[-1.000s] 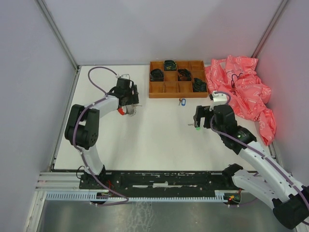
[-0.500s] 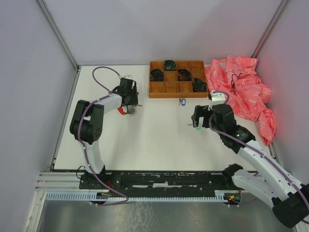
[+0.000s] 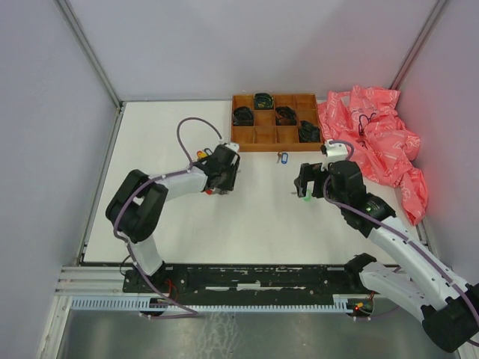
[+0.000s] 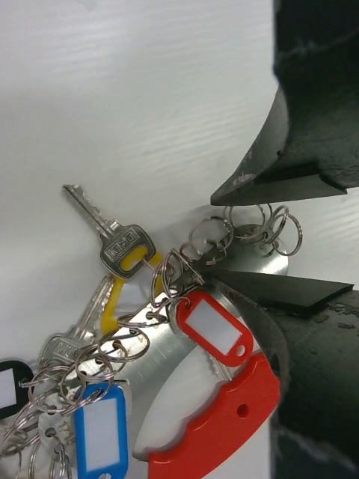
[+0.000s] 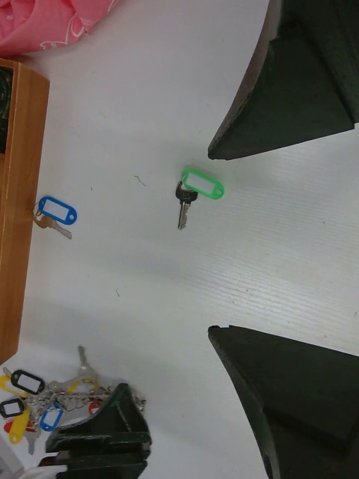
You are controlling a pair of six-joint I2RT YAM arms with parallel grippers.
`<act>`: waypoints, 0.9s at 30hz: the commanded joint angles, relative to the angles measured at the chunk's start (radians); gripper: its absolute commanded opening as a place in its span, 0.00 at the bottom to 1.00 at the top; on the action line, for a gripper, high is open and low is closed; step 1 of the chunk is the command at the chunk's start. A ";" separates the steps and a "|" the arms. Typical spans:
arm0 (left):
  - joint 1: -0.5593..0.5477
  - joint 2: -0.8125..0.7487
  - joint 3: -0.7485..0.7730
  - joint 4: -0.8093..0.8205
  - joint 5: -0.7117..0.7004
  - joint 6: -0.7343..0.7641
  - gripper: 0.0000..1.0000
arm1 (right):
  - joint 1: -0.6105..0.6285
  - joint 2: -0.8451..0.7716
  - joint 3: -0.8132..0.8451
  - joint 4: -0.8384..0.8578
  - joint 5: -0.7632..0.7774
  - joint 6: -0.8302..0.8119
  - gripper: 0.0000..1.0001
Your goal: Put the keys on the keyring
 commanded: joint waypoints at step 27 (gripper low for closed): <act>-0.120 -0.558 -0.382 -0.175 -0.030 -0.266 0.75 | 0.008 0.178 0.044 0.068 -0.221 -0.029 1.00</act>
